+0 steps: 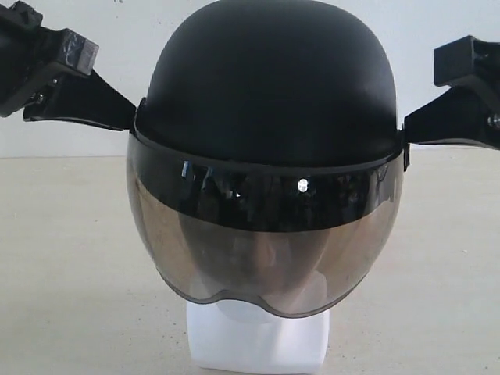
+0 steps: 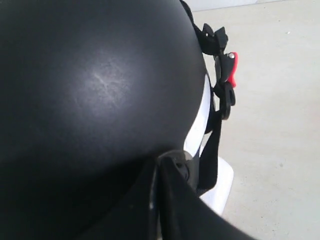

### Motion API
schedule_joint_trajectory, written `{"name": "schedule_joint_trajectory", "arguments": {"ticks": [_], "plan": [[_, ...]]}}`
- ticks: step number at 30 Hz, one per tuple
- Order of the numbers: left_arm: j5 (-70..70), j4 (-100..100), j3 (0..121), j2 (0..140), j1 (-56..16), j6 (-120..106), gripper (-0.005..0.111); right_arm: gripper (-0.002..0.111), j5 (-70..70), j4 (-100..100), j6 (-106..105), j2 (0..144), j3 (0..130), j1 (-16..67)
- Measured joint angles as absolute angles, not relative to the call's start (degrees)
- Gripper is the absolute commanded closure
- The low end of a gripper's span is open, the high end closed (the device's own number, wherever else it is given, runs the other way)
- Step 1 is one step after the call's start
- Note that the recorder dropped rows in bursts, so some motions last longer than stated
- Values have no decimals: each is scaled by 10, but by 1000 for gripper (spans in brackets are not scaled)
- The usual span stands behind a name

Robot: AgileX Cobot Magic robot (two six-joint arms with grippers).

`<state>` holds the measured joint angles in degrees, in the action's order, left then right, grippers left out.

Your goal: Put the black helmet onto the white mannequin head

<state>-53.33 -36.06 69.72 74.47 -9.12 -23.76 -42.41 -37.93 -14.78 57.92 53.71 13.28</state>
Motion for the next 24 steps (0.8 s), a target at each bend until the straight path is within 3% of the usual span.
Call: {"name": "schedule_joint_trajectory", "arguments": {"ticks": [24], "plan": [[-535, -323, 711, 746, -91, -251, 102, 108, -385, -377, -148, 579, 541, 133]]}}
